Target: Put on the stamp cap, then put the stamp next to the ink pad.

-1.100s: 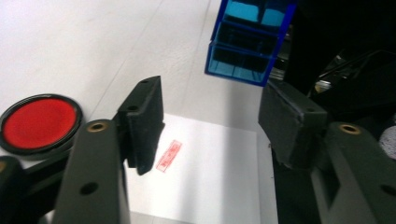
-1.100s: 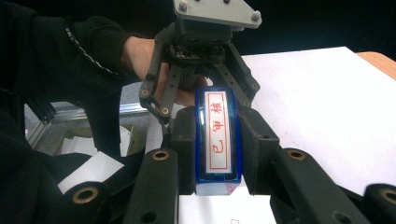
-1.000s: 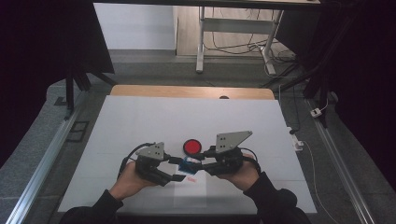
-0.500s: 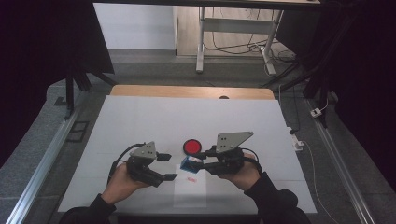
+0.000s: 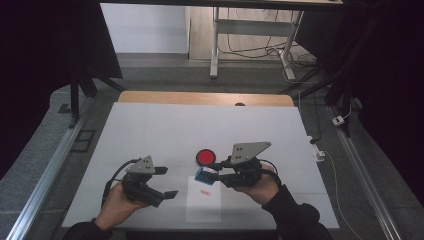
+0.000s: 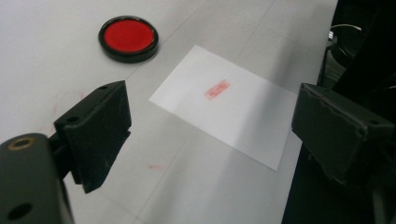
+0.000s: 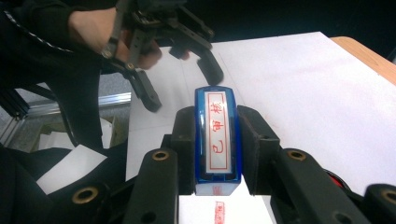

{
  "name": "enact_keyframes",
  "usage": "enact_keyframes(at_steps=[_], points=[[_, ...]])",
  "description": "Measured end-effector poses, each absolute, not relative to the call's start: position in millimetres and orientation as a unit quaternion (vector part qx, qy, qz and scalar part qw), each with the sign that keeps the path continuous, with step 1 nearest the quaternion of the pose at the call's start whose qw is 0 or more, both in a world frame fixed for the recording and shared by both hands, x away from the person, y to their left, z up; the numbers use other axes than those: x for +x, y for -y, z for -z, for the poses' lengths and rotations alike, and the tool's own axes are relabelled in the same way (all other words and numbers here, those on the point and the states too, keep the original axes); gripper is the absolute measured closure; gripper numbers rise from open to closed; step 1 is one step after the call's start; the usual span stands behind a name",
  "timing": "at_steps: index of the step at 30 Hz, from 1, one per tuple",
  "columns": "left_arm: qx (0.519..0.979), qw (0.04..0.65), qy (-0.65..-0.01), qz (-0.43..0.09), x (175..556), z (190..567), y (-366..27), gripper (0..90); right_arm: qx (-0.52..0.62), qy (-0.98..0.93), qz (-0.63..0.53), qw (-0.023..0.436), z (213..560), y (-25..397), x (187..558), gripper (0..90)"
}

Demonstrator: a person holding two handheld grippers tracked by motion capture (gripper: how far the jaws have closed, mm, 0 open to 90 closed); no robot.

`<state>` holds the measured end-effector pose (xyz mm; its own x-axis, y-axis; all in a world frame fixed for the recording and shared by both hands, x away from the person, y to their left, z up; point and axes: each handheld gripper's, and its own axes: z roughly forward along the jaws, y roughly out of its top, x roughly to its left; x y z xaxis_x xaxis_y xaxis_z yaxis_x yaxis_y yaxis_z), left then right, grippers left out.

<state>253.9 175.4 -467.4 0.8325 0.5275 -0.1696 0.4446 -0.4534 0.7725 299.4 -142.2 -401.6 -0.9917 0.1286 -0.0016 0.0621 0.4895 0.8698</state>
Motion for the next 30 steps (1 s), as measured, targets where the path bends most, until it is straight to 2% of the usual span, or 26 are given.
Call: enact_keyframes(at_steps=[30], points=[[0.823, 0.419, -0.374, -0.085, 213.4, 478.2, -223.8, 1.8, 0.093, -0.871, -0.481, 0.050, 404.1, 147.7, 303.1, 69.8]])
